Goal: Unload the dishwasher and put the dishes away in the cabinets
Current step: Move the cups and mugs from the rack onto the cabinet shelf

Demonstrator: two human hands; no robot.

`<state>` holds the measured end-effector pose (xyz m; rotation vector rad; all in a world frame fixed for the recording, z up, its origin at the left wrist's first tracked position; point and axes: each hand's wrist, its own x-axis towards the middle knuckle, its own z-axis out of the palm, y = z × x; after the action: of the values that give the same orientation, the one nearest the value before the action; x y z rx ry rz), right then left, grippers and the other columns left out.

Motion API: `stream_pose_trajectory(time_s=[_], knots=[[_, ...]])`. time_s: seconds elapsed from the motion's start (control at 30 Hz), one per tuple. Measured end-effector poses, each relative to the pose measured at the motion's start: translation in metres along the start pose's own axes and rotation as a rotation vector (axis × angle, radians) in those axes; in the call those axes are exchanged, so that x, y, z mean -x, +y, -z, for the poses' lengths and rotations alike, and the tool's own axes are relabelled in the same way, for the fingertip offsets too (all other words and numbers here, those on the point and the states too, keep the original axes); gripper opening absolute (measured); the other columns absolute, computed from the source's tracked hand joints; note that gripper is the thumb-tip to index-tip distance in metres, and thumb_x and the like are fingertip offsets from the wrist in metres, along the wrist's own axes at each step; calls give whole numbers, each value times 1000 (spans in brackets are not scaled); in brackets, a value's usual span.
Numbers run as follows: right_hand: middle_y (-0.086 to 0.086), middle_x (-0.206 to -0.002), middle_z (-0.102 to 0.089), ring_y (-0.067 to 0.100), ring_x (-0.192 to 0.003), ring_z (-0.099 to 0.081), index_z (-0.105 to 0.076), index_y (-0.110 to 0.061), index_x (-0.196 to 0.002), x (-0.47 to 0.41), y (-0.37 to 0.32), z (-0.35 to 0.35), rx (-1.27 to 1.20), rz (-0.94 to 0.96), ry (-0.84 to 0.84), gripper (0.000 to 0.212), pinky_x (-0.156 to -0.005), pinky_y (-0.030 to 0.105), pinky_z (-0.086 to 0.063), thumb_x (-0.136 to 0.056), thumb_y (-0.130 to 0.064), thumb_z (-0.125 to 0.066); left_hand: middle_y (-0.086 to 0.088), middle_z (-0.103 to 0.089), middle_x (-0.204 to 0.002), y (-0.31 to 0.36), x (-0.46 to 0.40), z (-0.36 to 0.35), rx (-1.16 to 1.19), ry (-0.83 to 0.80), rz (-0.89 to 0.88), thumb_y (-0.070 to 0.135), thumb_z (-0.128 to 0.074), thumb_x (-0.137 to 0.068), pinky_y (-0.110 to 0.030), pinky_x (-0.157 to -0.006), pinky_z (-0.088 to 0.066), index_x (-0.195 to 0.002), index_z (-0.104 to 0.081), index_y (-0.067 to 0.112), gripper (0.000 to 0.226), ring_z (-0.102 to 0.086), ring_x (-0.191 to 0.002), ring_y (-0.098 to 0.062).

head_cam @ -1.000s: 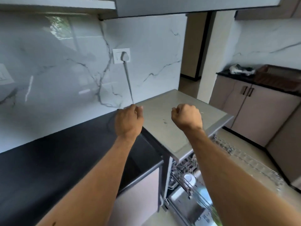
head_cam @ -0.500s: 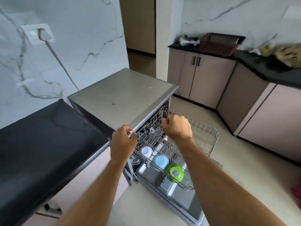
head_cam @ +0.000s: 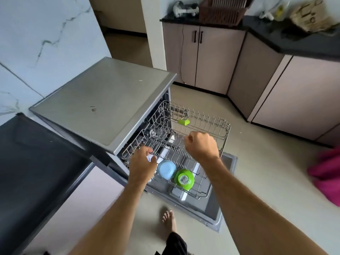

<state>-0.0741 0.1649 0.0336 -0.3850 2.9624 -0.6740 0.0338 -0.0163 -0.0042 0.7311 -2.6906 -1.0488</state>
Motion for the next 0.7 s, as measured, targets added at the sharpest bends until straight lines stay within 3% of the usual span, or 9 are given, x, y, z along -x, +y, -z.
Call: stream_pose_trajectory(time_s=[0.1,0.17,0.27,0.4,0.5,0.57,0.7], knots=[[-2,-69,-62,14,-55,-59,-56,-18,-82,-20,12,-20,8,9,-59,28,-53,26,-52,-101,-32,-41,-1,-61,-103,-13,-17,-25,-22,-47,10,20,-64,-82,-39,-87,-52,-110,-59,14,28,-58,-95,-18],[0,-77,-68,14,-58,-63,-61,-16,-92,-31,20,-39,24,23,-115,29,-56,29,-56,-101,-33,-40,-3,-60,-103,-22,-23,-40,-32,-63,43,14,-70,-82,-34,-87,-50,-108,-62,8,28,-58,-94,-19],[4,-96,-72,20,-71,-69,-61,-17,-113,-49,26,-72,41,63,-177,25,-63,35,-59,-101,-31,-44,-10,-64,-105,-44,-36,-60,-64,-110,49,14,-74,-79,-39,-87,-53,-107,-64,7,30,-61,-96,-26],[7,-118,-66,25,-96,-67,-58,-16,-123,-64,25,-113,14,46,-335,27,-77,35,-56,-98,-23,-50,-13,-61,-110,-72,-63,-73,-98,-157,64,12,-76,-78,-38,-89,-52,-112,-61,8,38,-60,-100,-27],[4,-123,-58,24,-107,-60,-57,-21,-121,-73,25,-147,12,43,-409,29,-86,32,-50,-93,-17,-52,-10,-62,-111,-94,-90,-84,-102,-176,117,13,-76,-76,-38,-90,-52,-112,-59,8,40,-60,-103,-27],[1,-131,-54,22,-115,-57,-55,-23,-128,-80,25,-169,25,55,-514,41,-85,26,-47,-89,-9,-54,-10,-61,-113,-103,-105,-89,-95,-178,160,10,-76,-75,-37,-90,-50,-114,-58,8,42,-58,-104,-28],[1,-144,-43,26,-131,-43,-46,-24,-140,-82,26,-202,63,47,-644,55,-93,33,-50,-87,-11,-57,-11,-61,-115,-123,-121,-107,-148,-201,179,9,-78,-71,-39,-90,-48,-116,-56,12,50,-57,-104,-30]])
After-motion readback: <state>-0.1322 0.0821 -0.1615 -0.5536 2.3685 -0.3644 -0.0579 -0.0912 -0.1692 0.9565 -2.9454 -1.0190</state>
